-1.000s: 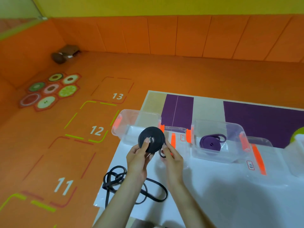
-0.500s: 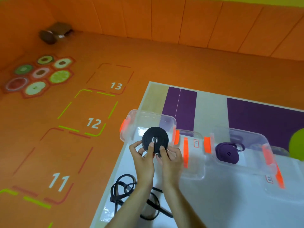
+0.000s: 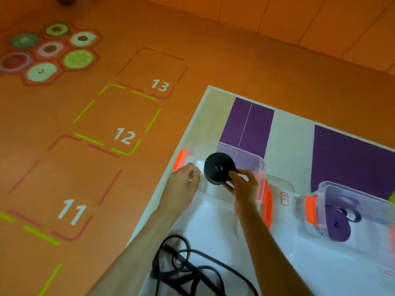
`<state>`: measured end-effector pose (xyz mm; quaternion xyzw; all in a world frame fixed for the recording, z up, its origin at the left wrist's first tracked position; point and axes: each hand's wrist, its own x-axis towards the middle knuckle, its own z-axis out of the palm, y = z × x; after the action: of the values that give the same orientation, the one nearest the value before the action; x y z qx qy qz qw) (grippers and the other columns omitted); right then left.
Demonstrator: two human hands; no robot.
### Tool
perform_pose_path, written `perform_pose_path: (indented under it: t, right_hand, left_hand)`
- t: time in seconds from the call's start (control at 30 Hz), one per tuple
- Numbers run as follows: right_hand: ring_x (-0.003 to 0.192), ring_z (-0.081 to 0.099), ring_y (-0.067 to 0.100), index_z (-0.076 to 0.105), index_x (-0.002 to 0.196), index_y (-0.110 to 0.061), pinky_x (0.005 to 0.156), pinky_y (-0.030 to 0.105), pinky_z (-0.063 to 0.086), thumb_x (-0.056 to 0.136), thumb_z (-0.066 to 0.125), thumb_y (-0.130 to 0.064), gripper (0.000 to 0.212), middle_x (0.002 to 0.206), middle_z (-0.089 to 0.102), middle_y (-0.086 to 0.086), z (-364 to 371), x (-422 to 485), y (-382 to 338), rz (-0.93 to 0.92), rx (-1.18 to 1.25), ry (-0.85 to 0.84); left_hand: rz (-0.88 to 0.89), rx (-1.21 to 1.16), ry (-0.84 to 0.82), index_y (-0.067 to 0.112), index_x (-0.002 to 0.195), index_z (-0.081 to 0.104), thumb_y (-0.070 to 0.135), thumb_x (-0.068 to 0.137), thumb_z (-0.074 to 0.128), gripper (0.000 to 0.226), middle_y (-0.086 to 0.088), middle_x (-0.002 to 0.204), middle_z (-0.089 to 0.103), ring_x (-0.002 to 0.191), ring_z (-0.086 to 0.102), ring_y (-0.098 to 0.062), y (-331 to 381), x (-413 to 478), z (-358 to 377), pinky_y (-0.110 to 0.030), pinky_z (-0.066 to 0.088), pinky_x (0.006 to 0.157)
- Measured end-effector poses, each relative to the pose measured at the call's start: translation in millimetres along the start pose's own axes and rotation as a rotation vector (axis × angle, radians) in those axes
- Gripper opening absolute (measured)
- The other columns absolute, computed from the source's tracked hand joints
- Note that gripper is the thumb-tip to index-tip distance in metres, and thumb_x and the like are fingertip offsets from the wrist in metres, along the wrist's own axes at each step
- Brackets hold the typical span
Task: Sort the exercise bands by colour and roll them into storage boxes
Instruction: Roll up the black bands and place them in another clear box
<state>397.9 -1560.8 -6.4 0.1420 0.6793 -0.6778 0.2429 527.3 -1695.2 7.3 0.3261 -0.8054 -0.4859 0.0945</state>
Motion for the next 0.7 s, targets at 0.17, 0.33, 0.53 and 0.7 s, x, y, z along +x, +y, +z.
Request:
perform_pose_path:
  t: [0.17, 0.33, 0.53, 0.7]
  right_hand:
    - [0.084, 0.073, 0.025, 0.065, 0.090, -0.011, 0.052, 0.025, 0.058, 0.090, 0.073, 0.001, 0.015, 0.092, 0.071, 0.015, 17.8, 54.3, 8.7, 0.039, -0.267, -0.057]
    - [0.087, 0.074, 0.026, 0.070, 0.096, -0.016, 0.072, 0.037, 0.064, 0.086, 0.076, -0.005, 0.017, 0.100, 0.074, 0.014, 17.0, 87.9, 28.4, 0.079, -0.466, -0.076]
    - [0.091, 0.076, 0.031, 0.073, 0.097, -0.015, 0.081, 0.043, 0.063, 0.086, 0.077, -0.006, 0.015, 0.096, 0.076, 0.015, 11.1, 105.6, 41.3, 0.101, -0.509, -0.124]
    - [0.093, 0.076, 0.027, 0.075, 0.094, -0.023, 0.086, 0.048, 0.064, 0.083, 0.079, -0.007, 0.020, 0.098, 0.079, 0.007, 11.1, 119.3, 53.5, 0.055, -0.602, -0.116]
  left_hand:
    - [0.168, 0.360, -0.164, 0.013, 0.110, 0.067, 0.013, 0.102, 0.053, 0.016, -0.008, 0.102, 0.066, 0.090, 0.066, -0.032, -4.6, 40.2, 5.2, -0.048, 0.055, 0.078]
    - [-0.033, 0.489, -0.426, 0.011, 0.142, 0.049, 0.025, 0.095, 0.073, 0.055, -0.013, 0.137, 0.045, 0.107, 0.066, -0.039, 7.8, 82.7, 39.0, -0.040, 0.055, 0.082]
    - [-0.056, 0.599, -0.645, 0.024, 0.156, 0.028, 0.018, 0.081, 0.086, 0.095, -0.014, 0.140, 0.041, 0.125, 0.059, -0.043, -6.1, 113.3, 65.3, -0.044, 0.055, 0.090]
    - [-0.029, 0.675, -0.601, 0.014, 0.141, 0.044, 0.023, 0.083, 0.082, 0.070, -0.014, 0.128, 0.048, 0.117, 0.062, -0.038, -2.0, 118.0, 79.3, -0.036, 0.048, 0.079]
